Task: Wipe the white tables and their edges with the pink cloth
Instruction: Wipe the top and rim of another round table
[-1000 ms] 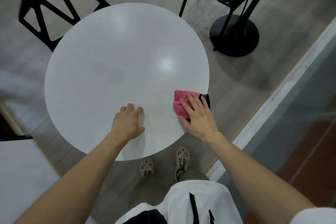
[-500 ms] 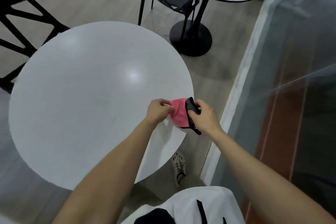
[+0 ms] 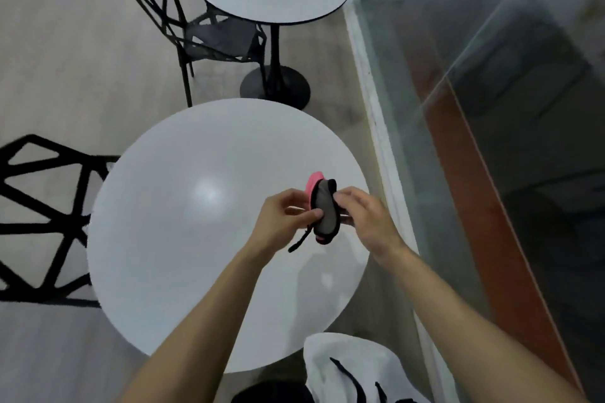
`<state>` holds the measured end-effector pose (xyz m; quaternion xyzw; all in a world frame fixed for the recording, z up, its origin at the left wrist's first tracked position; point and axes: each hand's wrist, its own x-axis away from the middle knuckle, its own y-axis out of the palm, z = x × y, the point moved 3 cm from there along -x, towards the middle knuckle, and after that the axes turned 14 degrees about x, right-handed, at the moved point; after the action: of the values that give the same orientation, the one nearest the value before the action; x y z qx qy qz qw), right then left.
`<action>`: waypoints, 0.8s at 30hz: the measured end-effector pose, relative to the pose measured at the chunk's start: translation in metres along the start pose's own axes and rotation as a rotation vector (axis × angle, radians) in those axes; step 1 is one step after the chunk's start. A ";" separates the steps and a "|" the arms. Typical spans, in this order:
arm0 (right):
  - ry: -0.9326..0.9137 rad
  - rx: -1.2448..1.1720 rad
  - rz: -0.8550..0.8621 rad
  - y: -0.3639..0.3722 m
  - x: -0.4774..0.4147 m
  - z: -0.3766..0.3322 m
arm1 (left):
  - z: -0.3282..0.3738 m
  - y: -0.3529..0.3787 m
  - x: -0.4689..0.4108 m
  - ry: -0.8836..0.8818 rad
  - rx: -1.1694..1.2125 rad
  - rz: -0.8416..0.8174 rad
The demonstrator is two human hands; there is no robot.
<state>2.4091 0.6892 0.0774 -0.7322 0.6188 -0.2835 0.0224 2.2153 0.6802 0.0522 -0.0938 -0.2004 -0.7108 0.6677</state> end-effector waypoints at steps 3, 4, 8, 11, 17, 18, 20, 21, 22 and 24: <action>0.077 -0.162 0.088 0.002 0.030 -0.003 | 0.016 -0.007 0.004 0.024 -0.033 -0.096; 0.081 -0.129 0.127 0.004 0.039 -0.003 | 0.021 -0.009 0.005 0.035 -0.069 -0.144; 0.079 0.001 0.277 0.014 0.076 0.002 | 0.039 -0.009 0.014 0.057 -0.229 -0.443; 0.114 0.222 0.474 0.013 0.117 0.007 | 0.051 -0.015 0.022 0.086 -0.368 -0.585; 0.118 0.469 0.685 0.039 0.203 -0.014 | 0.091 -0.012 0.067 0.652 -0.921 -0.635; 0.121 0.489 0.720 0.046 0.214 -0.024 | 0.099 -0.010 0.078 0.725 -0.935 -0.639; 0.160 0.446 0.768 0.061 0.236 -0.039 | 0.111 -0.010 0.096 0.811 -0.905 -0.643; 0.183 0.420 0.761 0.070 0.248 -0.045 | 0.115 -0.013 0.103 0.832 -0.876 -0.643; 0.204 0.441 0.750 0.079 0.259 -0.050 | 0.119 -0.017 0.108 0.845 -0.858 -0.646; 0.262 0.586 0.775 0.099 0.277 -0.057 | 0.127 -0.026 0.114 0.858 -0.857 -0.672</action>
<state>2.3154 0.4295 0.1946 -0.3698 0.7374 -0.5056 0.2528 2.1624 0.6288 0.2080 0.0074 0.3616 -0.8697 0.3359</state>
